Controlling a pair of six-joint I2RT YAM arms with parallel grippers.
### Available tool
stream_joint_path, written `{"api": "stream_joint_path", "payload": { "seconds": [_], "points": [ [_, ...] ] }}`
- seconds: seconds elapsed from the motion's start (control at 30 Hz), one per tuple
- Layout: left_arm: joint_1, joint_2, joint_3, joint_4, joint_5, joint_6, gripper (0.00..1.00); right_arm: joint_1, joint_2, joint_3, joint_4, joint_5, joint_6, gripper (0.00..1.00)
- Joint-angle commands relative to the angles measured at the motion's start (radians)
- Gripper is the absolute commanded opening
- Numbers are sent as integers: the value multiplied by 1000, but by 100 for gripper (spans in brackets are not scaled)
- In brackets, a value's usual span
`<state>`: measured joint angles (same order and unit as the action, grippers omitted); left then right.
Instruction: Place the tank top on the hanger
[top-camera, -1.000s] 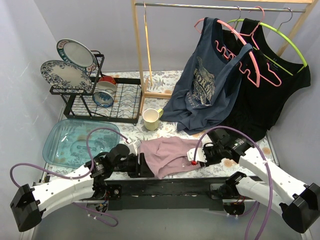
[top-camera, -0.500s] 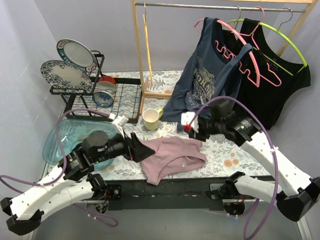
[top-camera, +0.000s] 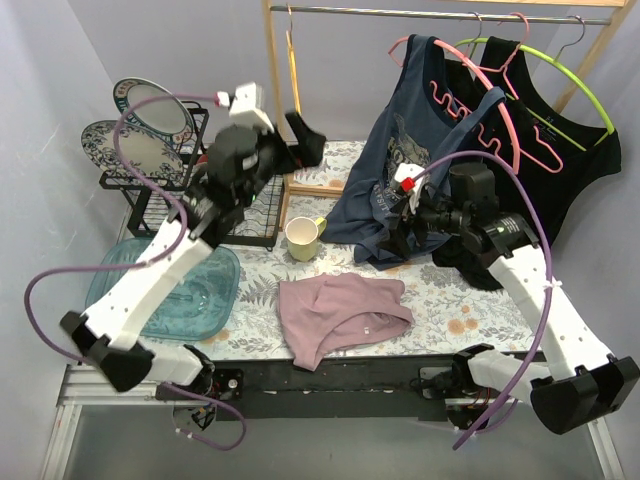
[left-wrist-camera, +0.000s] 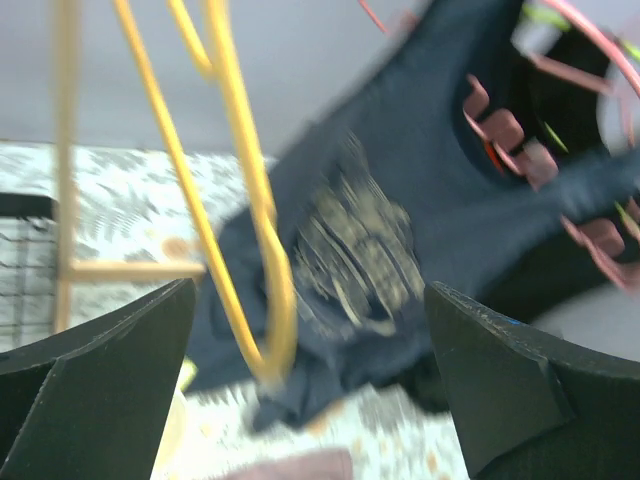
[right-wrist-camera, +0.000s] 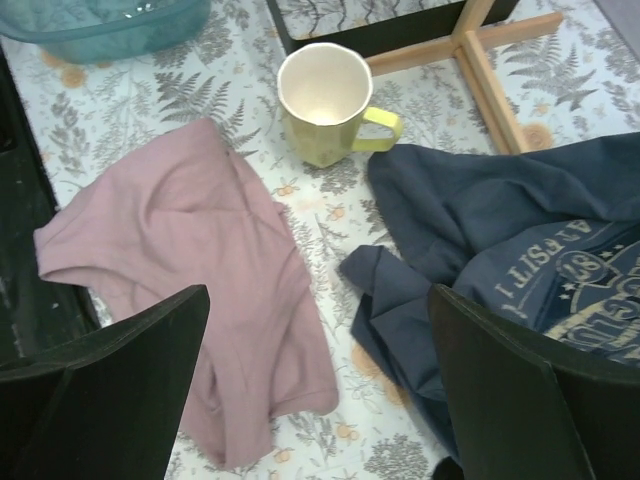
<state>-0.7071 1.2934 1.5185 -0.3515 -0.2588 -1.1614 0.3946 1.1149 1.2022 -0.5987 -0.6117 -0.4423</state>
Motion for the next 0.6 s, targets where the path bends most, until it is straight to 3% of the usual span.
{"api": "stream_joint_path", "payload": {
  "seconds": [0.0,0.1,0.2,0.37,0.53,0.57],
  "points": [
    [103,140,307,-91,-59,0,97,-29,-64,-46,62,-103,53,99],
    [104,291,489,-200,-109,-17,89,-51,-76,-61,74,-129,71,99],
    [104,374,555,-241,-148,-6,78,-63,-95,-70,80,-145,82,98],
    [104,398,574,-210,-158,32,62,-77,-119,-90,94,-163,94,98],
    [104,423,577,-207,-192,88,59,-97,-132,-96,103,-195,105,98],
    [104,426,565,-202,-197,95,54,-103,-136,-96,105,-201,106,98]
  ]
}}
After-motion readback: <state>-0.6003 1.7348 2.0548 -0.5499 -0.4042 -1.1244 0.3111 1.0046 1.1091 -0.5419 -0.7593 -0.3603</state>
